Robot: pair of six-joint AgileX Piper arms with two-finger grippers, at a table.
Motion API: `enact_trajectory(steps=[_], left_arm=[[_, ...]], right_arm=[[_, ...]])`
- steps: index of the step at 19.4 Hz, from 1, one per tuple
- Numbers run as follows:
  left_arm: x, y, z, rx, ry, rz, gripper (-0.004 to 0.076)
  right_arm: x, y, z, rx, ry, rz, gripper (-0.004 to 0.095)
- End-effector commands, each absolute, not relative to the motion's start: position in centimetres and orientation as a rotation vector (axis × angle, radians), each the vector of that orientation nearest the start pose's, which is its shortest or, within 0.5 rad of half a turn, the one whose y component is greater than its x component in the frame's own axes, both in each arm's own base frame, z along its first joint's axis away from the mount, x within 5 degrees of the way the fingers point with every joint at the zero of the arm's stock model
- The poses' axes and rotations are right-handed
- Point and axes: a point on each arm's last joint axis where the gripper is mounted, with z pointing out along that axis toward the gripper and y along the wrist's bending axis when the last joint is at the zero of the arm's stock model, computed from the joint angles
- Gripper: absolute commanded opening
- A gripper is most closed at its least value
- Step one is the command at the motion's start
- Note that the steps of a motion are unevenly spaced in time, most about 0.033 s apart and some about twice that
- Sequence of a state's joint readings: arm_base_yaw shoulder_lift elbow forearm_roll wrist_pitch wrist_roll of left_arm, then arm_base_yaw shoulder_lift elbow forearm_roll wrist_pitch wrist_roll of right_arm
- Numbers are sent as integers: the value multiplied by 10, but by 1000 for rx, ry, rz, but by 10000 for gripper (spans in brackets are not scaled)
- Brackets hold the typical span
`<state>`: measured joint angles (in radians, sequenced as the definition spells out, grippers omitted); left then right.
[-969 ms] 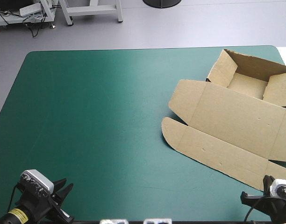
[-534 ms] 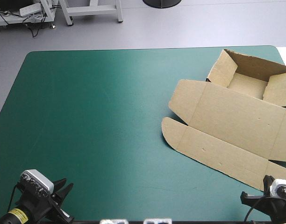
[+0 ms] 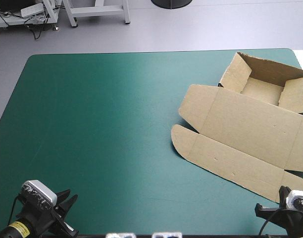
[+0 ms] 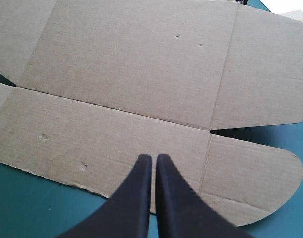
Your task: Fold the box
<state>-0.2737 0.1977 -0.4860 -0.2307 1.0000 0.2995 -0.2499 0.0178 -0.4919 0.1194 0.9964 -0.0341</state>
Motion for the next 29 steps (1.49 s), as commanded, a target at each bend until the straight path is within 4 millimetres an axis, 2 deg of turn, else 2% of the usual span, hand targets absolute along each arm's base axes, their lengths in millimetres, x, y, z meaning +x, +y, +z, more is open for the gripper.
enact_trajectory(steps=[1, 6, 29], left_arm=[[27, -26, 290, 556, 2033, -284, 169], [27, -26, 290, 556, 2033, -284, 169], [27, -26, 289, 556, 2033, -281, 169]], right_arm=[[6, 7, 293, 209, 1910, -50, 20], [6, 7, 293, 209, 1910, -50, -5], [6, 7, 293, 209, 1910, -50, -5]])
